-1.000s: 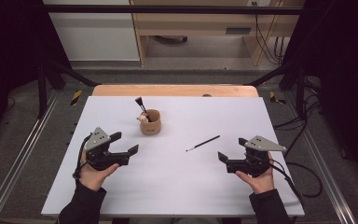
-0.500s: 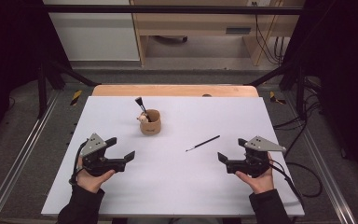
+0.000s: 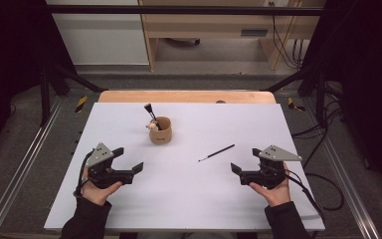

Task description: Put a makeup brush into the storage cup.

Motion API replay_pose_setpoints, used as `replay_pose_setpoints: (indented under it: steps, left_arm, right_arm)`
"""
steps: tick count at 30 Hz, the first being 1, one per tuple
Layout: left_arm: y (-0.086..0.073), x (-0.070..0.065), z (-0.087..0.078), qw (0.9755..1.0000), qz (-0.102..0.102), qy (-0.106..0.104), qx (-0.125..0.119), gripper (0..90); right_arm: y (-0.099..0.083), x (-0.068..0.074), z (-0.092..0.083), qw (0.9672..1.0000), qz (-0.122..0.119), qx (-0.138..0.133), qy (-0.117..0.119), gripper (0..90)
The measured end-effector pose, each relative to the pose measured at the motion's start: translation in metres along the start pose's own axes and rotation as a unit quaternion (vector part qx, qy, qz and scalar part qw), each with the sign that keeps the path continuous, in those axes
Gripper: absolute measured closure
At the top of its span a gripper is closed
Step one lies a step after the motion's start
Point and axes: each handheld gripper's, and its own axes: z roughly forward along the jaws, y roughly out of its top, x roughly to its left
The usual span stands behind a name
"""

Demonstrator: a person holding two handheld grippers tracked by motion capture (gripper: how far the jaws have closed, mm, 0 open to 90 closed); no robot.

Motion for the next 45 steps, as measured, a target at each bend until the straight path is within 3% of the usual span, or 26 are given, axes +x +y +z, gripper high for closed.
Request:
replay_pose_setpoints:
  steps: [21,35,45]
  left_arm:
    - [-0.007,0.01,0.001,0.9999,0.007,0.003,0.01,7.8]
    - [-0.013,0.013,-0.001,0.9998,0.004,0.008,0.016,7.8]
    - [-0.013,0.012,0.0,0.9998,0.006,0.006,0.017,7.7]
  right_arm:
    - [0.012,0.004,0.016,0.9998,-0.017,0.01,0.008,7.5]
    - [0.028,0.008,0.043,0.9985,-0.036,0.039,0.013,7.8]
    - [0.032,0.009,0.062,0.9977,-0.037,0.054,0.016,8.3]
